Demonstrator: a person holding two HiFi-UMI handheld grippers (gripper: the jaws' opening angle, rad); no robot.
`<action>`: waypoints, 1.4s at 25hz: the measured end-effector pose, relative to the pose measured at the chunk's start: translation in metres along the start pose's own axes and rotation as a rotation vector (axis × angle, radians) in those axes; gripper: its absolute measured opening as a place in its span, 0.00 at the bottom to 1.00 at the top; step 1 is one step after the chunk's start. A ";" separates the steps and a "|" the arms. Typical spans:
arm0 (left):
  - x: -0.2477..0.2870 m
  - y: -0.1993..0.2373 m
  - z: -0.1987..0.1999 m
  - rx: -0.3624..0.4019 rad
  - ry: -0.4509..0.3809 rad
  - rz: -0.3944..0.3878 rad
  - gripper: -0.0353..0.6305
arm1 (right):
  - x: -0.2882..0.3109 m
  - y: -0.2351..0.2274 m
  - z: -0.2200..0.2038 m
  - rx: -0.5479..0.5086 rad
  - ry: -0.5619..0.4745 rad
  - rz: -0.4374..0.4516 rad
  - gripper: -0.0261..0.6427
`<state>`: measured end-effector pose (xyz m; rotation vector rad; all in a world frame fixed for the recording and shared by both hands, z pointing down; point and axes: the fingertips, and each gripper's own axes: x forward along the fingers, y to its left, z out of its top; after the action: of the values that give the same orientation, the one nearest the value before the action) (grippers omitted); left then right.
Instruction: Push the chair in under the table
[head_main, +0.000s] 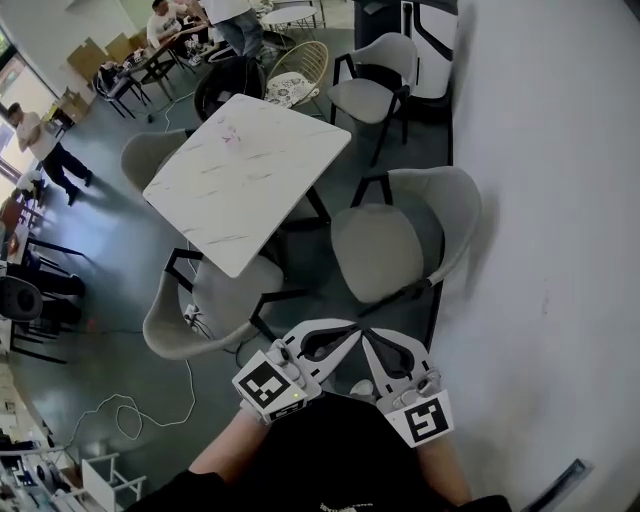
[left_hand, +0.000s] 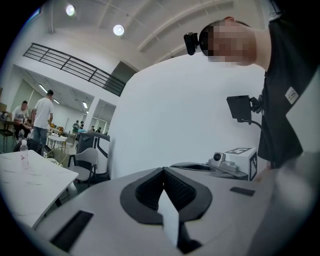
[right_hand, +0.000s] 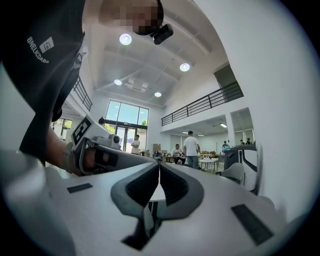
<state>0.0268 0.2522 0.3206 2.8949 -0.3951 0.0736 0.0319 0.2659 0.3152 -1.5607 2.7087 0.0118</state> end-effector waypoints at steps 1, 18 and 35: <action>0.001 0.008 0.001 0.002 -0.001 -0.005 0.06 | 0.008 -0.003 -0.001 0.002 0.003 -0.001 0.06; -0.021 0.211 0.022 -0.031 0.036 -0.057 0.06 | 0.211 -0.032 -0.023 0.024 0.126 0.014 0.06; -0.020 0.244 0.025 -0.126 -0.015 0.046 0.06 | 0.196 -0.153 -0.060 0.005 0.275 -0.140 0.06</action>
<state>-0.0575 0.0226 0.3459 2.7644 -0.4517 0.0331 0.0652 0.0185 0.3722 -1.8734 2.7811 -0.2270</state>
